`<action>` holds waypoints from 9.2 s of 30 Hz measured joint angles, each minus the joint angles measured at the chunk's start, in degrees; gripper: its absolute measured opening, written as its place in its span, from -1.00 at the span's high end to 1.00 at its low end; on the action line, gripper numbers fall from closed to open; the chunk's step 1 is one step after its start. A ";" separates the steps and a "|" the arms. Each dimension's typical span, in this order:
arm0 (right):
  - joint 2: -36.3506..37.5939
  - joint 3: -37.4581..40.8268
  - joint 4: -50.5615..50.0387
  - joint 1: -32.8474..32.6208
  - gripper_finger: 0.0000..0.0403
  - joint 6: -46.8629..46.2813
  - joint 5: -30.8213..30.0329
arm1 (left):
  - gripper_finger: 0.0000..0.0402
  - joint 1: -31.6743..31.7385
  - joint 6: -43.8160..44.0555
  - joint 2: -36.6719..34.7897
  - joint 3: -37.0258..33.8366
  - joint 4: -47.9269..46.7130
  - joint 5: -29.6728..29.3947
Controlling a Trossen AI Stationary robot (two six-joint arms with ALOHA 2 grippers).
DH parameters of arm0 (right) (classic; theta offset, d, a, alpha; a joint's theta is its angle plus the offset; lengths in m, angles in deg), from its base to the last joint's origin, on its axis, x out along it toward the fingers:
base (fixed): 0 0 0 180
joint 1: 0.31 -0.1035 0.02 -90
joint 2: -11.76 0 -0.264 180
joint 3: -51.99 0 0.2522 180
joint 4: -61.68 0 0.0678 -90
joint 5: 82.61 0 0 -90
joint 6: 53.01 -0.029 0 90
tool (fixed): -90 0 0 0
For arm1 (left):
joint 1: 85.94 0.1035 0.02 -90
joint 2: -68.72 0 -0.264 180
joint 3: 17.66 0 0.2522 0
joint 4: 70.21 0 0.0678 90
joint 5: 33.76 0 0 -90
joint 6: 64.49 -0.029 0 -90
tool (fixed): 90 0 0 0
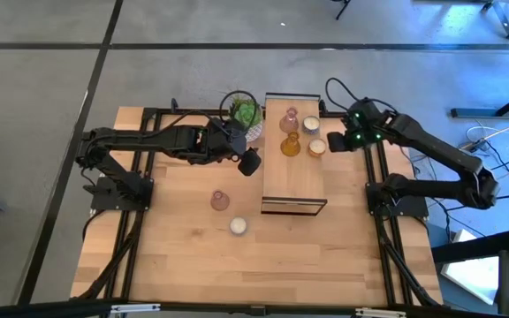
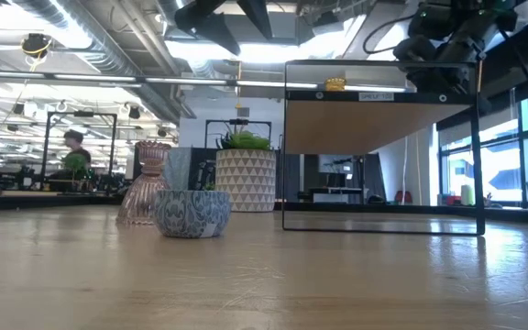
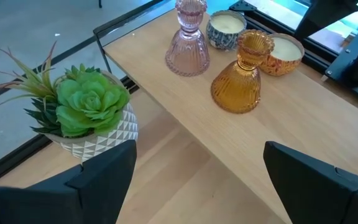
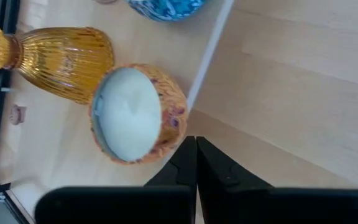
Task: Pick & Place candle stick holders
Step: Put the patterned orange scented candle on the shelf aligned with the patterned blue scented candle, then put the pink glass candle holder on the shelf aligned with the orange glass candle holder
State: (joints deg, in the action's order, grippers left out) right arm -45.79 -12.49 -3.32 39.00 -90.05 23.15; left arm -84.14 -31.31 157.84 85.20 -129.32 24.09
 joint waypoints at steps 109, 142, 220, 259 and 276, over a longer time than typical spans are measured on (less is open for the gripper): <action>-12.12 0.00 48.78 -82.05 -0.01 -47.76 -57.81 | -0.42 -1.90 12.91 -1.15 -21.49 -16.03 29.13; -12.12 0.00 48.93 -82.05 -0.01 -47.36 -61.05 | 0.72 -1.27 7.52 6.05 -21.44 -12.73 30.59; -5.65 -22.05 -30.01 -74.36 0.27 -34.54 -53.64 | 0.87 11.06 7.32 32.61 45.88 -26.31 45.34; -5.39 -22.01 -29.94 -71.89 0.27 -32.00 -55.63 | 0.82 12.18 5.84 32.61 45.88 -29.62 42.88; -5.34 -21.99 -31.07 -71.45 0.27 -31.93 -56.26 | 0.69 12.74 5.49 32.61 45.88 -29.31 44.00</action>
State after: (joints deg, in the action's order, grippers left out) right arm -51.13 -34.47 -34.39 -32.45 -121.98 -33.10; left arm -71.40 -25.82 190.46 131.08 -158.63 68.10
